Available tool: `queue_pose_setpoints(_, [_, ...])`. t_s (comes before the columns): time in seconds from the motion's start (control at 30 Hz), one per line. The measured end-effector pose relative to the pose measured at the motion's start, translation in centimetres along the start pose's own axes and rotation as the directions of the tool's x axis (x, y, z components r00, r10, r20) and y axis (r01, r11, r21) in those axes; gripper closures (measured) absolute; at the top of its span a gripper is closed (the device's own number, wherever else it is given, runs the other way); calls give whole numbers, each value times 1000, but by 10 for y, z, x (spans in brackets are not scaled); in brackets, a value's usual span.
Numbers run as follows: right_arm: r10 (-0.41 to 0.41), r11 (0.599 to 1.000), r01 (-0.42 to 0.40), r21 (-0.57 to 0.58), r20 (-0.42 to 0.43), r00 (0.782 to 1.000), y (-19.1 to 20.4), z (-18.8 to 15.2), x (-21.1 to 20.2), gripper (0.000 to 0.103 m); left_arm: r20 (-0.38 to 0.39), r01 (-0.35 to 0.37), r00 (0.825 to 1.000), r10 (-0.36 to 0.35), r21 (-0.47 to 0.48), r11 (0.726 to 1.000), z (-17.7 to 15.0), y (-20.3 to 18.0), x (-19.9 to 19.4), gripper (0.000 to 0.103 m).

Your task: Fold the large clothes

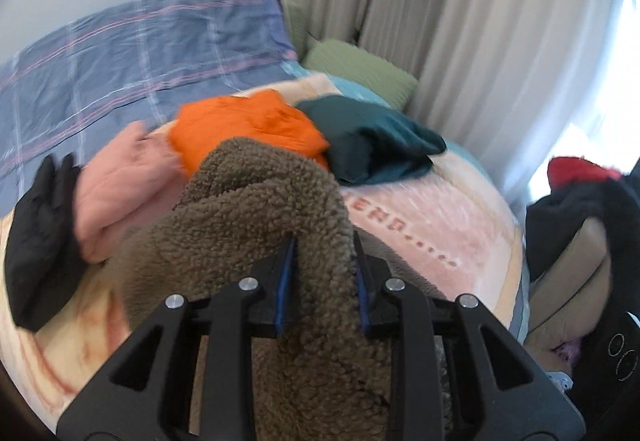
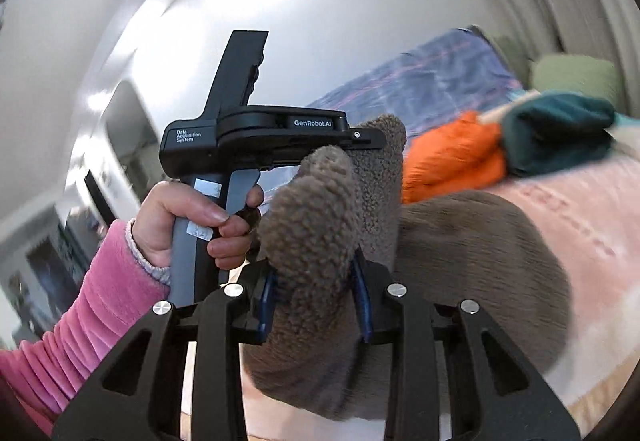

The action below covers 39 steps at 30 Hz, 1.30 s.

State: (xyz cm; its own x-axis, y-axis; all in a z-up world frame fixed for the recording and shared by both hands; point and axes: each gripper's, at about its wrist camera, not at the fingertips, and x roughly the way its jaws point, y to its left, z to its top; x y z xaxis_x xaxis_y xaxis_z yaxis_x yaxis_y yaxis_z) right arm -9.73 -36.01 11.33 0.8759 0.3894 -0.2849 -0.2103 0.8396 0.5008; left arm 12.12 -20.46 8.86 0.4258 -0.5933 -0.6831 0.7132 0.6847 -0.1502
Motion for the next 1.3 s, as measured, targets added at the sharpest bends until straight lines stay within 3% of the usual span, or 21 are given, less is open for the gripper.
queue_pose_setpoints(0.1, [-47,996,46,77,14,999,-34,-7,-21,71,-50,8,999,-5,70,998,7,-39,43,78])
queue_pose_setpoints(0.17, [-74,991,73,113,7,997,-50,-14,-30,71,-80,37,996,-28,112,993,6,-58,67,89])
queue_pose_setpoints(0.23, [-107,982,109,153,-24,994,-69,-29,-33,71,-132,32,991,-10,165,986,-5,-77,99,88])
queue_pose_setpoints(0.37, [-84,957,111,267,-110,990,-106,-59,-25,69,-220,64,975,-30,146,987,-29,-80,140,87])
queue_pose_setpoints(0.5, [10,936,23,352,-94,996,-118,-59,-22,49,-201,87,978,-56,151,985,-32,-79,132,79])
queue_pose_setpoints(0.63, [4,971,30,238,-144,990,-103,-42,-8,25,-187,104,979,-78,135,985,-33,-74,128,79])
queue_pose_setpoints(0.7, [-6,978,40,206,-165,986,-97,-36,10,27,-180,118,979,-96,113,987,-30,-71,126,78])
queue_pose_setpoints(0.73, [-43,977,76,199,-167,985,-97,-35,17,45,-177,121,979,-101,107,987,-28,-69,125,78])
queue_pose_setpoints(0.77, [-1,972,39,232,-160,987,-100,-34,20,61,-167,121,981,-103,101,988,-26,-68,121,76])
queue_pose_setpoints(0.83, [26,961,5,277,-107,994,-104,-25,13,69,-108,125,987,-116,73,990,-19,-61,100,73])
queue_pose_setpoints(0.87, [2,971,17,239,-77,997,-97,-18,6,72,-75,137,988,-132,67,988,-15,-57,86,71])
queue_pose_setpoints(0.93, [-70,990,70,124,-5,998,-78,-4,-16,73,16,119,993,-121,86,989,-7,-48,52,68])
queue_pose_setpoints(1.0, [-77,994,73,84,49,996,-69,7,-32,74,87,68,993,-77,96,993,1,-35,21,65])
queue_pose_setpoints(1.1, [-123,991,120,61,55,991,-74,6,-40,74,111,53,992,-59,60,997,2,-12,2,65])
queue_pose_setpoints(1.17, [-148,983,149,108,-14,989,-95,-8,-31,73,65,38,997,-42,64,997,-8,-4,13,65])
queue_pose_setpoints(1.23, [-117,957,142,251,-115,987,-131,-35,-13,68,-87,21,996,-12,104,994,-33,-5,54,65])
queue_pose_setpoints(1.27, [-93,942,132,308,-137,986,-144,-46,-7,63,-113,0,993,16,133,991,-45,-7,71,64])
queue_pose_setpoints(1.3, [-80,927,125,354,-139,987,-154,-55,-6,59,-80,-41,995,58,197,980,-64,-14,88,63])
